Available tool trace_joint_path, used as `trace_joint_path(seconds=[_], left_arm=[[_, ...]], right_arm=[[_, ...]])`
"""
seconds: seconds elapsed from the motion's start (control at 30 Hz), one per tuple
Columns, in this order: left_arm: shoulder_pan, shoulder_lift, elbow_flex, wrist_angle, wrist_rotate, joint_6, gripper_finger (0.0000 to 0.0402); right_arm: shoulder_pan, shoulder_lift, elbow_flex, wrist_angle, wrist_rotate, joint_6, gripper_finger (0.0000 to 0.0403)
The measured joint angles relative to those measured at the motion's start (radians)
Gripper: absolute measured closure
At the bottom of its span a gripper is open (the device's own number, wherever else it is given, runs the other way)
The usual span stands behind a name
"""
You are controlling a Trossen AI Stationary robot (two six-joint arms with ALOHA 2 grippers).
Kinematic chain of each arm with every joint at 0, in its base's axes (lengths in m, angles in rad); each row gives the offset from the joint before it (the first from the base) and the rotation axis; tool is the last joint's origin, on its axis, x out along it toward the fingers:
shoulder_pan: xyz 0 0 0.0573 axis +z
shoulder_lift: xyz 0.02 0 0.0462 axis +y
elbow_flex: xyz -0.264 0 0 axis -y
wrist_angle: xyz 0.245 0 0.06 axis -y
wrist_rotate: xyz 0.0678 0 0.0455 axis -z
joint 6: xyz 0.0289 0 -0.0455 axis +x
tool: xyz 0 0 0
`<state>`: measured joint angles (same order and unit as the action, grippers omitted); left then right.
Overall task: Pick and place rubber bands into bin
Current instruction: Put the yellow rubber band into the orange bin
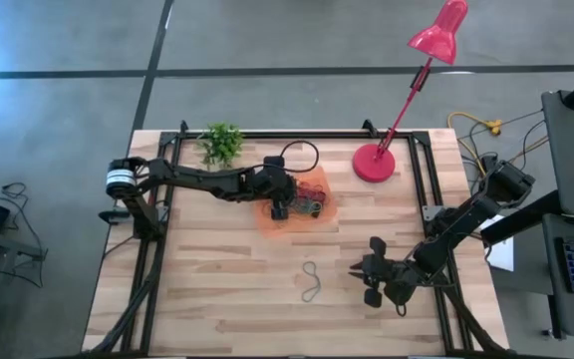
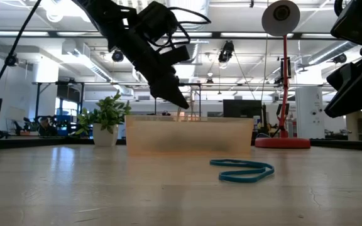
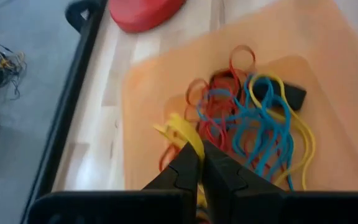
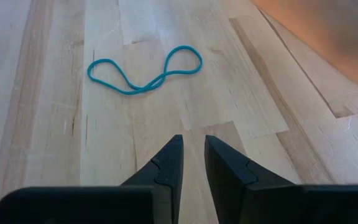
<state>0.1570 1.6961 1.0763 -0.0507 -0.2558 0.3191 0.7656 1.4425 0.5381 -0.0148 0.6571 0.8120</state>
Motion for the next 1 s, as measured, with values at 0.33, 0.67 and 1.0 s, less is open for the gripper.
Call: trace_joint_path(seconds=[0.33,0.67,1.0], left_arm=[[-0.001,0.017,-0.003,-0.001,0.000,0.000,0.0402],[0.000,0.019,-0.003,-0.005,-0.003,-0.001,0.0402],[0.000,0.019,-0.003,-0.012,0.061,-0.026,0.0356]], right_arm=[[0.000,0.000,0.000,0.004,0.000,-0.007,0.0346],[0.000,0.000,0.006,0.030,0.083,-0.053,0.0346],[0.000,0.000,0.010,0.035,0.084,-0.053,0.0346]])
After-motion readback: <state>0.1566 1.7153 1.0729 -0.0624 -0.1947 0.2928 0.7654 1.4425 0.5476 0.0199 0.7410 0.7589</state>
